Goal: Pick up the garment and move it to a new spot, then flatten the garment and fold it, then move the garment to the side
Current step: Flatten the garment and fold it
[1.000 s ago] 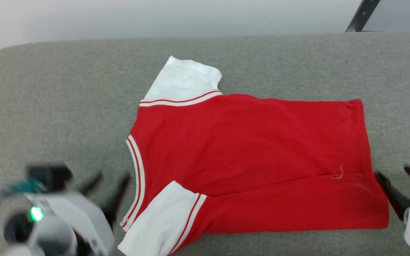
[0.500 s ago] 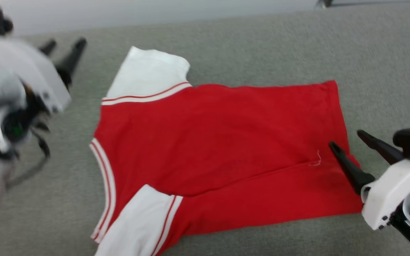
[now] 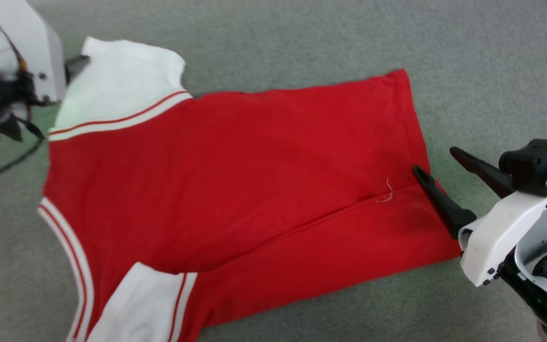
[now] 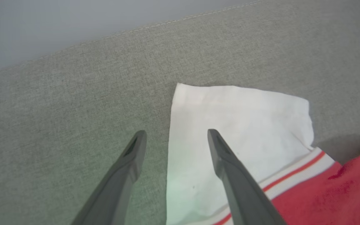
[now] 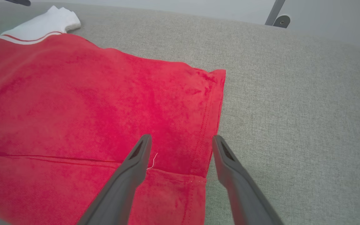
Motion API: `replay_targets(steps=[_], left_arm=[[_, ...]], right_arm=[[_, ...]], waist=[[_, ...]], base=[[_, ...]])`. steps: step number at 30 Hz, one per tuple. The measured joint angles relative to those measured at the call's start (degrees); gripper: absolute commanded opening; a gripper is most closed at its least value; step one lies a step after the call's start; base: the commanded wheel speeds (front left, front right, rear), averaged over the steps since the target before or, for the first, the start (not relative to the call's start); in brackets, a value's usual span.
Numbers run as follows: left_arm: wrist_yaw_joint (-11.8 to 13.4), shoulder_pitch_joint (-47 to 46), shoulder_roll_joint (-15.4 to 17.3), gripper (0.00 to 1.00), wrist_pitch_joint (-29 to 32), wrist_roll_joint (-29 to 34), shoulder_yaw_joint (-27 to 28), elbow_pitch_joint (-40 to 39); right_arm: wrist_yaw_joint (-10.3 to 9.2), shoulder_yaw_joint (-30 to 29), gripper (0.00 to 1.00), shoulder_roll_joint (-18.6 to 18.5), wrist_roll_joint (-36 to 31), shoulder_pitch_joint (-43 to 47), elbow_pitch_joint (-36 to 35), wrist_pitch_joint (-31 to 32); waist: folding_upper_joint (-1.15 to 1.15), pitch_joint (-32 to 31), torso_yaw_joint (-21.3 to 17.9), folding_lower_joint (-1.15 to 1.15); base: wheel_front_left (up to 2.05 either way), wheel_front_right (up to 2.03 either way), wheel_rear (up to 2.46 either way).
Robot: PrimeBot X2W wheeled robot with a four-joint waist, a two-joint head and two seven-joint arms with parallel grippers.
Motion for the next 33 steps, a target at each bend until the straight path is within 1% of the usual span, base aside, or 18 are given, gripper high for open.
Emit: replay_targets(steps=[6,9,12,13,15,19,21,24,27,33], left_arm=[[-1.66,-4.44,-0.99,1.0,1.09,1.01,-2.1,6.58],[-2.34,-5.33,-1.47,1.0,1.25,-0.4,-2.14,8.25],[-2.63,-6.3,-1.03,1.0,1.3,0.56,-4.13,8.59],[-2.72,-6.55,-1.02,0.86,1.11,0.37,-4.34,8.7],[-2.79,-6.66,-1.25,0.0,1.31,-1.3,-4.43,8.67],[-2.8,-6.68,-1.13,0.0,2.57,-3.64,-5.84,7.31],[-2.8,-6.92,-0.88,0.0,2.33,-3.96,-6.64,6.69],[-2.97,-7.61,-0.74,0.0,1.9,-4.6,-8.01,5.72],[-2.98,-8.35,-0.97,0.0,1.05,-5.19,-9.16,5.19],[-2.98,-9.81,-2.01,0.0,-0.15,-6.82,-11.7,3.9]], right_arm=[[0.01,0.46,1.0,-0.1,0.11,-1.38,0.36,-0.41],[0.01,0.54,1.0,-0.03,0.11,-1.42,0.81,-0.76],[0.0,0.42,1.0,0.0,0.11,-1.61,1.31,-0.92],[0.0,0.42,1.0,0.08,0.1,-1.86,1.52,-0.92],[0.0,0.36,1.0,0.19,0.1,-2.36,1.67,-0.92],[0.0,0.66,1.0,-0.47,0.94,-4.33,1.92,-0.05],[0.0,1.23,1.0,-1.48,2.24,-6.79,2.57,1.38],[0.01,2.6,1.0,-4.05,4.41,-11.39,5.14,5.27],[0.01,4.34,1.0,-6.23,5.97,-17.42,8.98,9.56],[0.0,7.71,1.0,-7.2,8.05,-28.52,19.26,18.79]], waist=[[0.0,2.87,-2.34,0.0],[0.0,3.88,-3.1,0.0],[0.0,4.65,-3.4,0.0],[0.0,4.82,-3.42,0.0],[0.0,4.95,-3.29,0.0],[0.0,5.18,-2.78,0.0],[0.0,5.44,-2.51,0.0],[0.0,5.9,-1.93,0.0],[0.0,6.4,-1.11,0.0],[0.0,7.46,0.91,0.0]], base=[[0.0,0.0,0.0],[0.0,0.0,0.0],[0.0,0.0,0.0],[0.0,0.0,0.0],[0.0,0.0,0.0],[0.0,0.0,0.0],[0.0,0.0,0.0],[0.0,0.0,0.0],[0.0,0.0,0.0],[0.0,0.0,0.0]])
